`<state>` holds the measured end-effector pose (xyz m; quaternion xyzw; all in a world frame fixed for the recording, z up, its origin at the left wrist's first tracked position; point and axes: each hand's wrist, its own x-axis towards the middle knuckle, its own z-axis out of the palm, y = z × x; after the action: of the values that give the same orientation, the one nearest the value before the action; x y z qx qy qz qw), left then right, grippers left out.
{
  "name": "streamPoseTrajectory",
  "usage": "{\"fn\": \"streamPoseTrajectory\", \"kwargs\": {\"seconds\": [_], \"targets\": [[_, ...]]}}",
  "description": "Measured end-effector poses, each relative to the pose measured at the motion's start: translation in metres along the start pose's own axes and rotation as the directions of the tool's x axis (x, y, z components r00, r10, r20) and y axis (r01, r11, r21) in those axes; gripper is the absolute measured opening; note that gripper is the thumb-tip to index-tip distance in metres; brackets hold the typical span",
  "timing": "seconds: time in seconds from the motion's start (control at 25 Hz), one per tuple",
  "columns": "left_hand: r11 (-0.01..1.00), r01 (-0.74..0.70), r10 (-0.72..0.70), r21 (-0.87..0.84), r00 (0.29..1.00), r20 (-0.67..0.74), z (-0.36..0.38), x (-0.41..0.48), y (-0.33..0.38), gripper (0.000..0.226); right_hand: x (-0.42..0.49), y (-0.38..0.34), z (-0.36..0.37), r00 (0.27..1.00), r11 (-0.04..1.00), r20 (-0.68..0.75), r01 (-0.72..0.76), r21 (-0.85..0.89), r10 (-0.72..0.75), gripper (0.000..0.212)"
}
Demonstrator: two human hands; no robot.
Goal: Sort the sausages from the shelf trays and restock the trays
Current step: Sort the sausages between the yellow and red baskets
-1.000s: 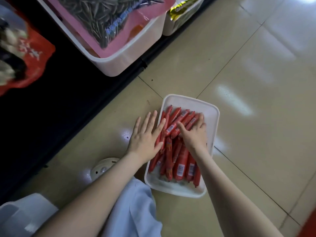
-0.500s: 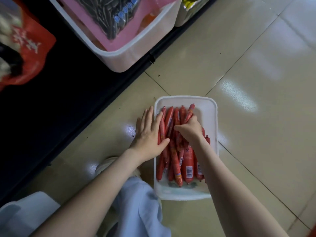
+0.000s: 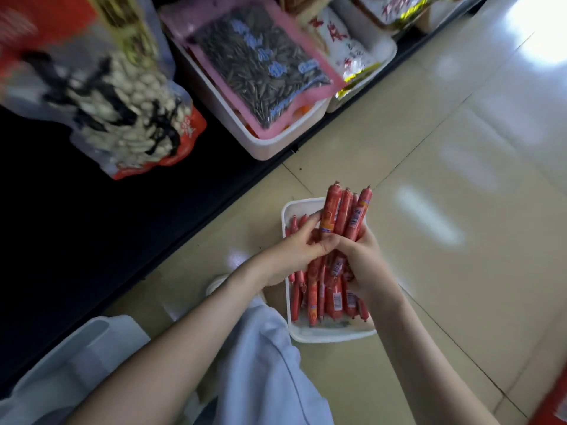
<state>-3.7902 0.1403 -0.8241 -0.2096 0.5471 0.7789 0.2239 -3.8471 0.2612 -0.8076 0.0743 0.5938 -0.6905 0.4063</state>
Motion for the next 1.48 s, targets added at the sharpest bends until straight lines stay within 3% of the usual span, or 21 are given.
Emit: {"fn": "streamPoseTrajectory", "kwargs": {"seconds": [0.2, 0.4, 0.52, 0.68, 1.08, 1.28, 1.48], "targets": [[0.979, -0.204, 0.205, 0.022, 0.978, -0.045, 0.026, -0.088, 0.075, 0.059, -0.081, -0.068, 0.052, 0.997, 0.99, 0.059, 0.046, 0.134, -0.055, 0.031], [0.922, -0.384, 0.369, -0.035, 0.906, -0.208, 0.046, -0.21, 0.106, 0.058, -0.157, -0.104, 0.108, 0.948, 0.989, 0.281, 0.145, 0.036, -0.149, 0.021], [0.888, -0.456, 0.415, -0.058, 0.85, -0.326, 0.051, -0.285, 0.098, 0.056, -0.198, -0.102, 0.138, 0.869, 0.987, 0.485, 0.145, -0.066, -0.096, 0.018], [0.83, -0.554, 0.457, -0.061, 0.74, -0.494, 0.05, -0.371, 0.069, 0.059, -0.244, -0.08, 0.189, 0.707, 0.984, 0.707, 0.111, -0.141, 0.021, 0.034], [0.654, -0.753, 0.329, -0.07, 0.367, -0.87, 0.023, -0.526, -0.032, 0.055, -0.321, 0.018, 0.336, 0.422, 0.911, 0.839, 0.069, -0.407, 0.343, 0.043], [0.551, -0.834, 0.221, -0.042, 0.194, -0.956, 0.015, -0.597, -0.102, 0.05, -0.36, 0.095, 0.4, 0.247, 0.838, 0.812, 0.004, -0.546, 0.528, 0.037], [0.496, -0.868, 0.056, 0.035, -0.008, -0.998, 0.014, -0.685, -0.187, 0.048, -0.431, 0.194, 0.465, 0.081, 0.75, 0.752, 0.063, -0.659, 0.654, 0.031]]}}
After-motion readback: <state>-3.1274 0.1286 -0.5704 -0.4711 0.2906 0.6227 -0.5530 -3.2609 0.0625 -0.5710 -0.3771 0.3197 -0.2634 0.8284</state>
